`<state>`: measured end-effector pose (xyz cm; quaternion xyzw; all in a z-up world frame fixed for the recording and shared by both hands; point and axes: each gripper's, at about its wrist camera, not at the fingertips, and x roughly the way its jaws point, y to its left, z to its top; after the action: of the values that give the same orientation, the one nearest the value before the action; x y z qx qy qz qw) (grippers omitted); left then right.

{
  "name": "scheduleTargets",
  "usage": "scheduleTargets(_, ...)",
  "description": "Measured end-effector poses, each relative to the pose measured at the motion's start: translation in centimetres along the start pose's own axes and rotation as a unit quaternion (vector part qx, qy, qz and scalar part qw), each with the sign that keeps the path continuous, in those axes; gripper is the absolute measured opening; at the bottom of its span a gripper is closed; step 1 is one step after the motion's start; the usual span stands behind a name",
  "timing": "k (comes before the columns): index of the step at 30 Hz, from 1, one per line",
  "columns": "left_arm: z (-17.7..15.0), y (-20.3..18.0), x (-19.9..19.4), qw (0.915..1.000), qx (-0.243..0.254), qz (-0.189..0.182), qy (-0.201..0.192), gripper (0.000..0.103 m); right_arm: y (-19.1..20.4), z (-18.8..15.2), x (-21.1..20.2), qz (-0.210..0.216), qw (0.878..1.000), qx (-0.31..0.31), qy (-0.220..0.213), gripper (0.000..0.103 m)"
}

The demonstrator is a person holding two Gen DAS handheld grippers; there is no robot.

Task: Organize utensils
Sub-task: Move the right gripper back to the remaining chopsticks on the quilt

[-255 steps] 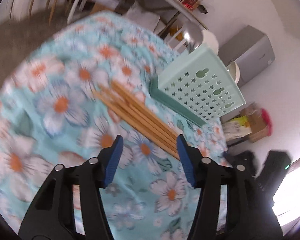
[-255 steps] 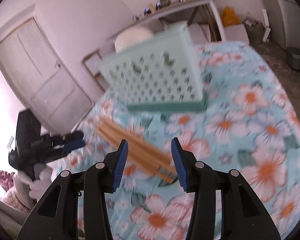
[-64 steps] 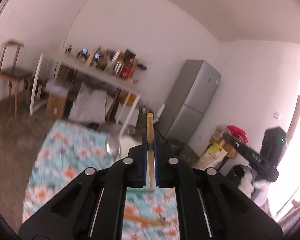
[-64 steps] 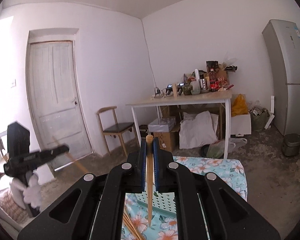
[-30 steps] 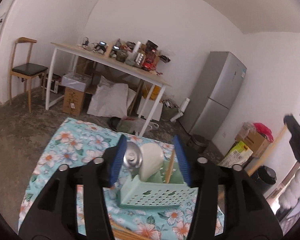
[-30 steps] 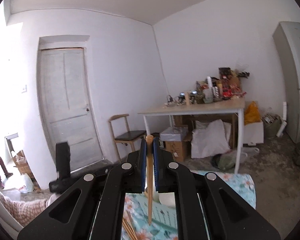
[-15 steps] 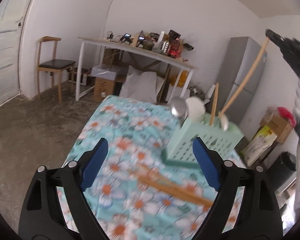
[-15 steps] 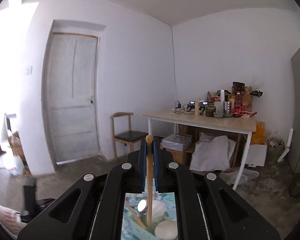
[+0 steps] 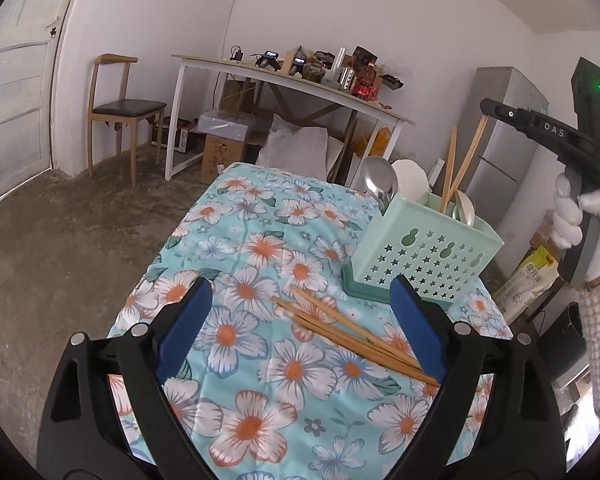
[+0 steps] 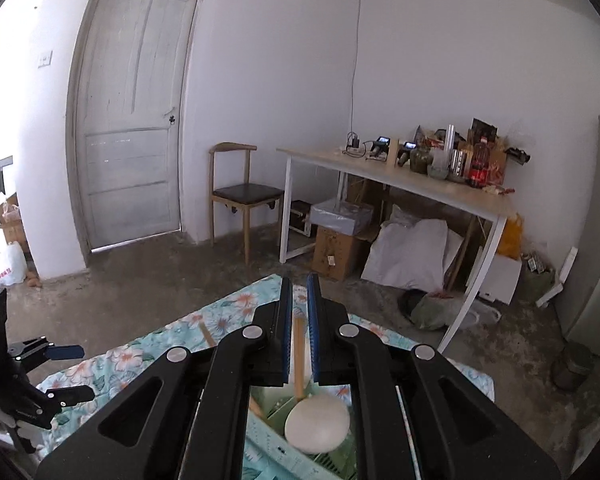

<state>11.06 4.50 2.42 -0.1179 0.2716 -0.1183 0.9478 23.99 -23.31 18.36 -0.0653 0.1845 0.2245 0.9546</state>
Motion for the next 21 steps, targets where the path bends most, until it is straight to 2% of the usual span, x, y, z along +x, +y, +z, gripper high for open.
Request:
scheduleTargets(2,0.0,0.0,0.1,1.0000,-0.002,-0.002,0.001,0.088,-0.4,-0.1,-0.9,0.002,1.000,0.015,-0.010,0.024)
scheduleTargets(8,-0.4,-0.6,0.6,1.0000,0.001,-0.005,0.007,0.089,-2.5,-0.2,-4.7,0.014,0.996,0.075,-0.054,0.027)
scheduleTargets(12,-0.5,-0.9,1.0,0.9999,0.004,-0.008,0.013,0.089,-3.2,-1.4,-7.7,0.031,0.990,0.113,-0.075,0.027)
scheduleTargets(18,-0.8,-1.3,1.6,0.9996,0.012,-0.016,0.022,0.089,-2.6,-5.0,-9.6,0.067,0.986,0.145,-0.056,0.027)
scheduleTargets(21,-1.1,-1.6,2.2,0.9987,0.014,-0.030,0.040,0.089,-2.1,-8.3,-9.0,0.088,0.980,0.179,-0.020,0.027)
